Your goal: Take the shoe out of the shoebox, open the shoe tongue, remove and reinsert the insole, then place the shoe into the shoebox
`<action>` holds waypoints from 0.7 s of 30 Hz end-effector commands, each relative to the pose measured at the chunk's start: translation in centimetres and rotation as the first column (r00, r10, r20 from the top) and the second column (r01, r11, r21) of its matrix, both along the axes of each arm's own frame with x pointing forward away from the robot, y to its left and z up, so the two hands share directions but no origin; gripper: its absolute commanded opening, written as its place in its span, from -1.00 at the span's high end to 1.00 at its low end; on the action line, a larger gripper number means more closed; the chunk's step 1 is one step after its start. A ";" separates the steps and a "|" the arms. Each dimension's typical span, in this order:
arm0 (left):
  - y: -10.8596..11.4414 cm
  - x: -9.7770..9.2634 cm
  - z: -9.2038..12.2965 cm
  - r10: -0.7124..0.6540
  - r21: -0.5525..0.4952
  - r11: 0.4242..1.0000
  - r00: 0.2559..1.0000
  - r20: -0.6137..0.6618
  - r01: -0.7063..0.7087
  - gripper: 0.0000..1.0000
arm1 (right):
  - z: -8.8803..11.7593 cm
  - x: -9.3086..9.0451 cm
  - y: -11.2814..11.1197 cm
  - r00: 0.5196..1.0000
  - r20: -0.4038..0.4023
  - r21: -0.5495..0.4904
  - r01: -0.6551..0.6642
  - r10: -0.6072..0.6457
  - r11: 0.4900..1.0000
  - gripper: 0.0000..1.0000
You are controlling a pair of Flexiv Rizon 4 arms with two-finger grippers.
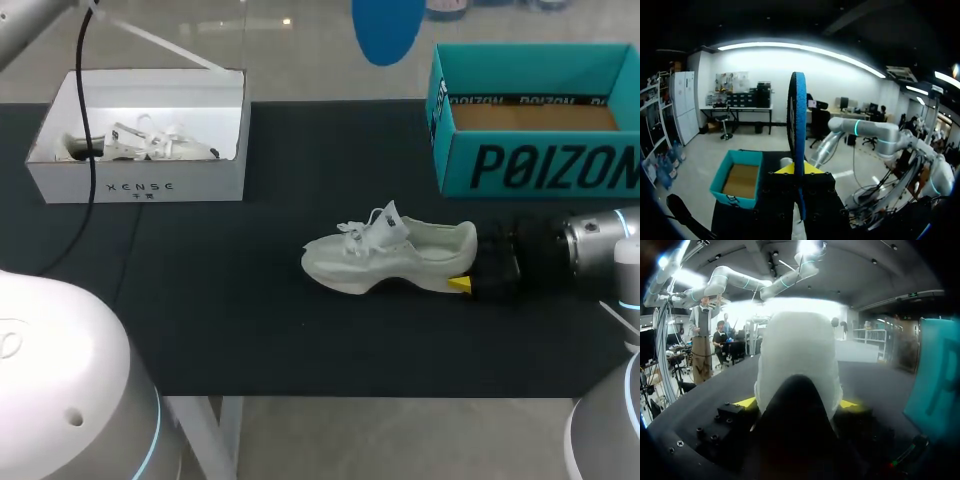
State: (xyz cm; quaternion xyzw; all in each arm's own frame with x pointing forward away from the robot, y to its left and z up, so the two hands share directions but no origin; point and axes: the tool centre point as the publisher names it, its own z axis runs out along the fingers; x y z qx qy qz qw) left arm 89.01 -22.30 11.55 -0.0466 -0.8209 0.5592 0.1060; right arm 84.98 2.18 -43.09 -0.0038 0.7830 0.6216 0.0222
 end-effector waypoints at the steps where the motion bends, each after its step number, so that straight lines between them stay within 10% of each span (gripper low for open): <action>1: 0.0 -0.4 -0.1 0.014 -0.008 1.000 1.000 -0.009 -0.014 1.00 | -0.5 0.0 0.2 1.000 0.000 -0.001 0.001 -0.001 1.000 1.00; 4: 0.0 -0.4 -0.1 0.014 -0.008 1.000 1.000 -0.009 -0.014 1.00 | -0.5 0.0 0.2 1.000 0.000 -0.001 0.001 -0.001 1.000 1.00; 5: 0.0 -0.4 -0.1 0.014 -0.008 1.000 1.000 -0.009 -0.014 1.00 | -0.5 0.0 0.2 1.000 0.000 -0.001 0.001 -0.001 1.000 0.44; 6: 0.0 -0.4 -0.1 0.014 -0.008 1.000 1.000 -0.009 -0.014 1.00 | -0.5 0.0 0.2 1.000 0.000 -0.001 0.001 -0.001 1.000 -0.59; 7: 0.0 -0.4 -0.1 0.014 -0.008 1.000 1.000 -0.009 -0.014 1.00 | -0.5 0.0 0.2 1.000 0.000 -0.001 0.001 -0.001 1.000 -1.00; 21: 0.0 -0.4 -0.1 0.014 -0.008 1.000 1.000 -0.009 -0.014 1.00 | 1.1 1.3 -2.8 0.998 0.050 -0.005 0.039 -0.038 0.999 -1.00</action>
